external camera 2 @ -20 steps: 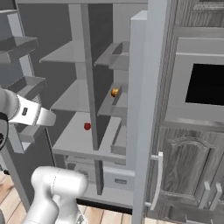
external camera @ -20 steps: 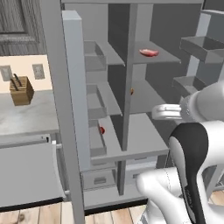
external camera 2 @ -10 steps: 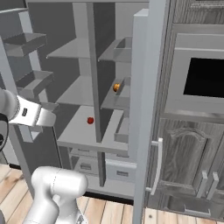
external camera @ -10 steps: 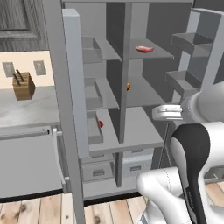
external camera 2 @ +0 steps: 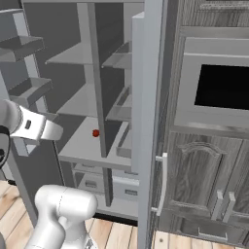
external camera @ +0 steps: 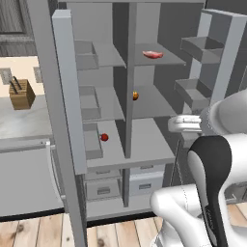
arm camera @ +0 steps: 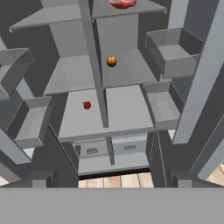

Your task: There's a steak in the fridge that needs to be moved to the freezer for freezing. Pick up the steak from the fridge, place it on any shelf in the freezer, and close the fridge and freezer doors when done.

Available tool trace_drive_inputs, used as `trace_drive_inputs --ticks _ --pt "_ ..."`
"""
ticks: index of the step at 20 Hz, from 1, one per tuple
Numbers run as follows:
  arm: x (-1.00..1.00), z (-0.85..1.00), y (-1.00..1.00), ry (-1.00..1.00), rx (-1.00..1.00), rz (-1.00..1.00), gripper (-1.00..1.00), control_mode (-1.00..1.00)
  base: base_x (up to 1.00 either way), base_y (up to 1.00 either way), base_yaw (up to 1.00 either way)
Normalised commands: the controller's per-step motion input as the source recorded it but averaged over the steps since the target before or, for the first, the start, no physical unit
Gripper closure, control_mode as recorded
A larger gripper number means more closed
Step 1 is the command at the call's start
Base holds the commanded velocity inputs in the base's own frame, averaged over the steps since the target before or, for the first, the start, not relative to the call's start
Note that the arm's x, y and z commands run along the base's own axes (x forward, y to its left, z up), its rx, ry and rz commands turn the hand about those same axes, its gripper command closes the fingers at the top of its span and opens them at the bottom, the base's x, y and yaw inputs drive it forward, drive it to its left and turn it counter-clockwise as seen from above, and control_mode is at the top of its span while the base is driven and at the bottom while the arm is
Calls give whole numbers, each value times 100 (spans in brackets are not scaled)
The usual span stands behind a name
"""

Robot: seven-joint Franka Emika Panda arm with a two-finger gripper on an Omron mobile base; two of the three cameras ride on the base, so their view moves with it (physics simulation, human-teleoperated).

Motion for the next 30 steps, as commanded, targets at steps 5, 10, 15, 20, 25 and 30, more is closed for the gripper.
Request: trace_drive_inputs --ticks 5,10,15,20,25,30 --pt "0 0 0 0 0 0 -100 100 0 23 0" --pt "0 0 0 0 0 0 -100 100 0 66 0" --pt "0 0 0 0 0 0 -100 100 -1 4 0" --pt "0 0 0 0 0 0 -100 100 -50 -14 0" --pt "0 0 0 0 0 0 -100 100 -45 -4 0" --pt "0 0 0 0 0 0 -100 100 12 -21 0"
